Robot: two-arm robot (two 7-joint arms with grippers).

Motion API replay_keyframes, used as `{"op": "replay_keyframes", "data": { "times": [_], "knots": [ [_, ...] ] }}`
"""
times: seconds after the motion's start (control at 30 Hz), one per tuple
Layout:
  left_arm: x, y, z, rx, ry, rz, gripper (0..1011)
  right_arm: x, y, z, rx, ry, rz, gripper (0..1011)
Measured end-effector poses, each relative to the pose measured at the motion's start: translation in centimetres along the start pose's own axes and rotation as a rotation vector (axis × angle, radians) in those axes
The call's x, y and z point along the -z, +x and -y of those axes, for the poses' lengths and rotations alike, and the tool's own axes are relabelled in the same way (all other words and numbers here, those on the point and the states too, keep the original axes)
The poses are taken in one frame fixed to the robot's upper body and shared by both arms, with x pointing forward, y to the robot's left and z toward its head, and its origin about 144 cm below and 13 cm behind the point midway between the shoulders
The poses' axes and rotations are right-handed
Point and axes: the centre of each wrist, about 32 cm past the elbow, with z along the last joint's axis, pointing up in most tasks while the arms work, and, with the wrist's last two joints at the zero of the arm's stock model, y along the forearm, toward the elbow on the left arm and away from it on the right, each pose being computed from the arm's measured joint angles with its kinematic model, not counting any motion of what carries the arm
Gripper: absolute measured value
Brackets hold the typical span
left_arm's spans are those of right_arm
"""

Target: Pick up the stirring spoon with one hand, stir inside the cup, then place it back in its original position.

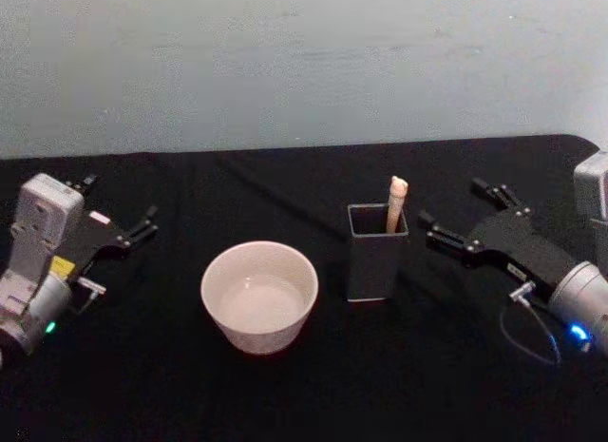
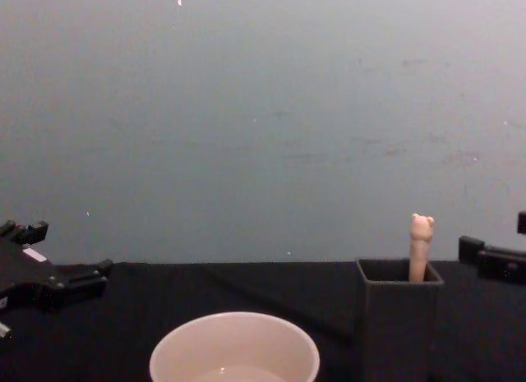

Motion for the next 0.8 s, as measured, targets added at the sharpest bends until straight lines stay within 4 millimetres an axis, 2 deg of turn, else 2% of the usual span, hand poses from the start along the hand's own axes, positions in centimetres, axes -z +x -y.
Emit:
{"op": "replay_keyframes", "data": {
  "times": [0.23,0.8],
  "knots": [
    [0.0,0.0,0.0,0.0,0.0,0.0,1002,0.1,-0.4,-0.7,-0.03,-0.002,-0.034,1002],
    [0.0,0.0,0.0,0.0,0.0,0.0,1001,0.9,-0.7,-5.3,-0.055,-0.012,-0.081,1002]
  ]
}}
